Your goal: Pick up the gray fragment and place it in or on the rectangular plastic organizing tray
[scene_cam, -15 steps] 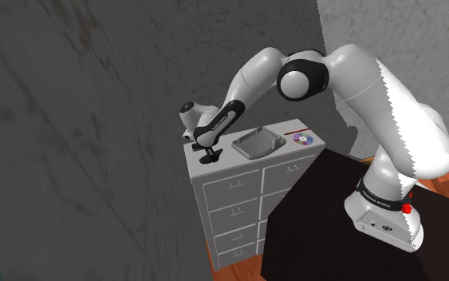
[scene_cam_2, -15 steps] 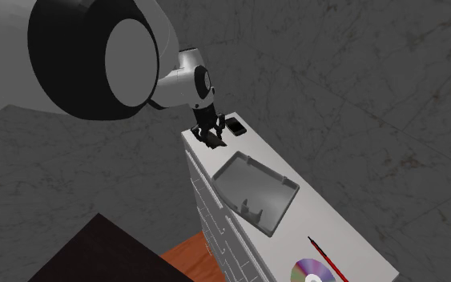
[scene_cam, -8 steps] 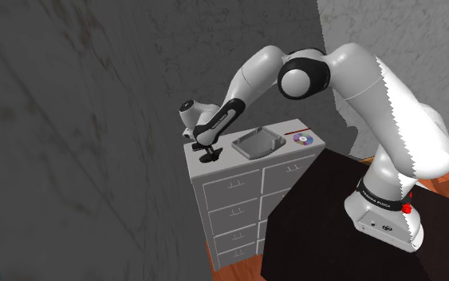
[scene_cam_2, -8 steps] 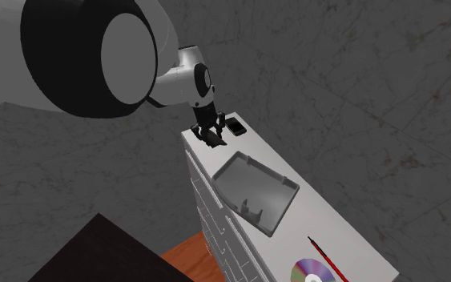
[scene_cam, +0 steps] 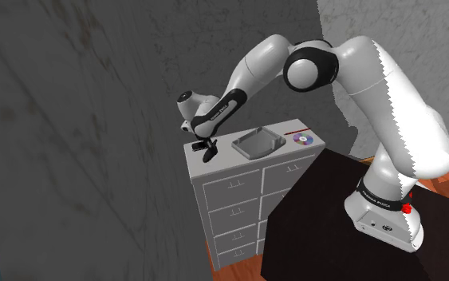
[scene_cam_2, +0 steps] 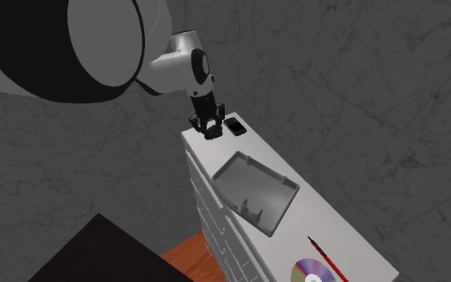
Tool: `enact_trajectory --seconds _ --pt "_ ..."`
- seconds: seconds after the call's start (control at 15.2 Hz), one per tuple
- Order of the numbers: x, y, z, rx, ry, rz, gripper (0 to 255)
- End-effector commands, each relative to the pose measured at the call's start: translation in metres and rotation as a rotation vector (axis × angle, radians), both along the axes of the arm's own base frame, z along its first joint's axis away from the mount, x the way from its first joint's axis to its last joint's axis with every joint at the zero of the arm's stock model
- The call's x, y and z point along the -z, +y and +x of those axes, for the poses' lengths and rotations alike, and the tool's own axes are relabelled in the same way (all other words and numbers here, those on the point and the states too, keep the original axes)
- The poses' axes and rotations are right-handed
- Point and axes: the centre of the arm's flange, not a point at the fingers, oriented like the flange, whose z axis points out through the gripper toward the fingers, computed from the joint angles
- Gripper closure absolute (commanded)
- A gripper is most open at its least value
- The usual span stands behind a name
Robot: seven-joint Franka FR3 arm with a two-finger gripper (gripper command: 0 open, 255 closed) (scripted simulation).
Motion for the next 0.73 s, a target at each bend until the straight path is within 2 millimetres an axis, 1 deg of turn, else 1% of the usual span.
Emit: enact_trajectory --seconds 0.0,0.66 --pt "-0.011 0.0 0.0 0.0 0.0 0.0 255" --pt "-0.063 0.0 0.0 0.0 0.0 0.0 255"
